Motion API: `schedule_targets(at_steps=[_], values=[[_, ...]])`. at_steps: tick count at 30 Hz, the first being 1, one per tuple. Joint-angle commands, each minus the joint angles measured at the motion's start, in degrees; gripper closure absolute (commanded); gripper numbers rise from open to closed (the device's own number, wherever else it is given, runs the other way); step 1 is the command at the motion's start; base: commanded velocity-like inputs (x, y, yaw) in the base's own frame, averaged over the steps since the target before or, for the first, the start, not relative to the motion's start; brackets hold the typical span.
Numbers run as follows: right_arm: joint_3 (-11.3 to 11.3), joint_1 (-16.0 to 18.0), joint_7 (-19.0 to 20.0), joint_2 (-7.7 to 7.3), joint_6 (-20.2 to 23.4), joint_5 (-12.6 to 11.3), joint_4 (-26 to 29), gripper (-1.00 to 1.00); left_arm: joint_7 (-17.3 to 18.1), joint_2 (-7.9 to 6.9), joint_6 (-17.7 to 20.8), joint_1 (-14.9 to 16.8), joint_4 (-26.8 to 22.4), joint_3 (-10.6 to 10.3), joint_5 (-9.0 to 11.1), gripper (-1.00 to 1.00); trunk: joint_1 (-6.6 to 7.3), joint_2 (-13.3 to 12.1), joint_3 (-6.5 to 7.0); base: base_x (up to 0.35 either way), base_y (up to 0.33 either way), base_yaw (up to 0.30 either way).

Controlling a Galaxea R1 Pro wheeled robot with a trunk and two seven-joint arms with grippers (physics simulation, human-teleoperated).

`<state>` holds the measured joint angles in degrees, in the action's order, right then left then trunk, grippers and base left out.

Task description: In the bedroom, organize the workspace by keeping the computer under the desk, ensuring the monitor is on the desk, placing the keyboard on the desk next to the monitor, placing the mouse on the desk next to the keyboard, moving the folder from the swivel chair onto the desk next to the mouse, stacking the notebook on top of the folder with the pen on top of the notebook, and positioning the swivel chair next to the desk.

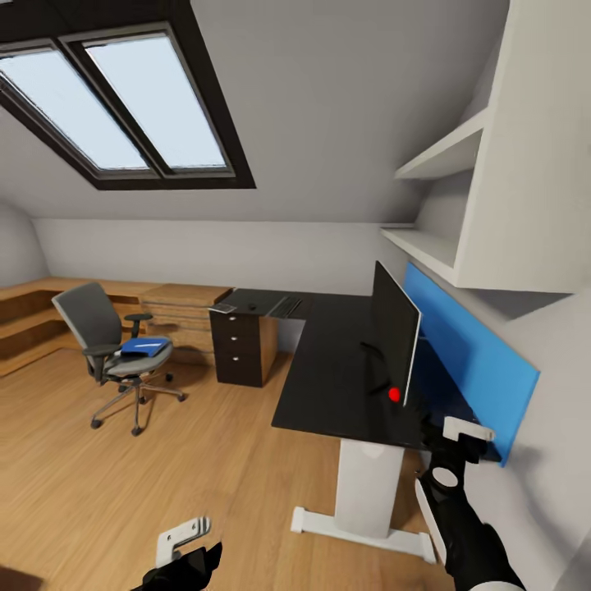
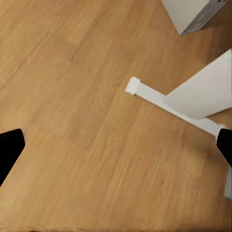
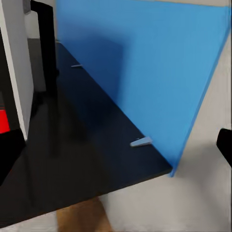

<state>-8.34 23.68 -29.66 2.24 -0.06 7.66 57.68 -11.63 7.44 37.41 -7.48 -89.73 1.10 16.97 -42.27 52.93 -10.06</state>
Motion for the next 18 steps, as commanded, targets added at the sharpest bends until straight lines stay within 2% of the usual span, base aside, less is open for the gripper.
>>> schedule_targets(at_steps=[1,5,7,13,15,18], values=[[-0.12,0.05,-0.05,0.06,-0.05,0.43,-0.56,-1.0,-0.41,0.03,0.18,0.01,-0.12,0.04,0.61,-1.0,0.03,0.06,-0.07,-0.333,0.0,0.0],[-0.24,0.05,-0.05,0.28,-0.57,0.42,-1.83,-1.0,-0.38,0.06,0.26,0.01,-0.15,0.04,0.62,-1.0,0.03,0.06,-0.07,-0.333,0.0,0.0],[-0.4,-0.01,-0.16,0.99,-3.48,0.47,-5.2,-1.0,-0.35,0.11,0.28,0.01,-0.16,-0.19,0.61,-1.0,0.03,0.06,-0.07,-0.333,0.0,0.0],[-0.49,-0.5,-0.18,1.47,-8.6,0.51,-10.44,-1.0,-0.6,0.12,0.21,0.01,-0.04,0.02,0.61,-1.0,0.03,0.06,-0.07,-0.32,0.0,0.0],[-0.47,-0.92,-0.17,1.75,-9.99,0.51,-12.6,-1.0,-0.62,0.14,0.12,0.01,-0.09,-0.06,0.52,-1.0,0.03,0.06,-0.07,-0.191,0.0,0.0],[-0.52,-1.5,-0.31,2.56,-15.08,0.47,-18.28,-1.0,-0.34,0.13,0.03,0.01,-0.19,-0.15,0.51,-1.0,0.03,0.06,-0.07,-0.074,0.0,0.0]])
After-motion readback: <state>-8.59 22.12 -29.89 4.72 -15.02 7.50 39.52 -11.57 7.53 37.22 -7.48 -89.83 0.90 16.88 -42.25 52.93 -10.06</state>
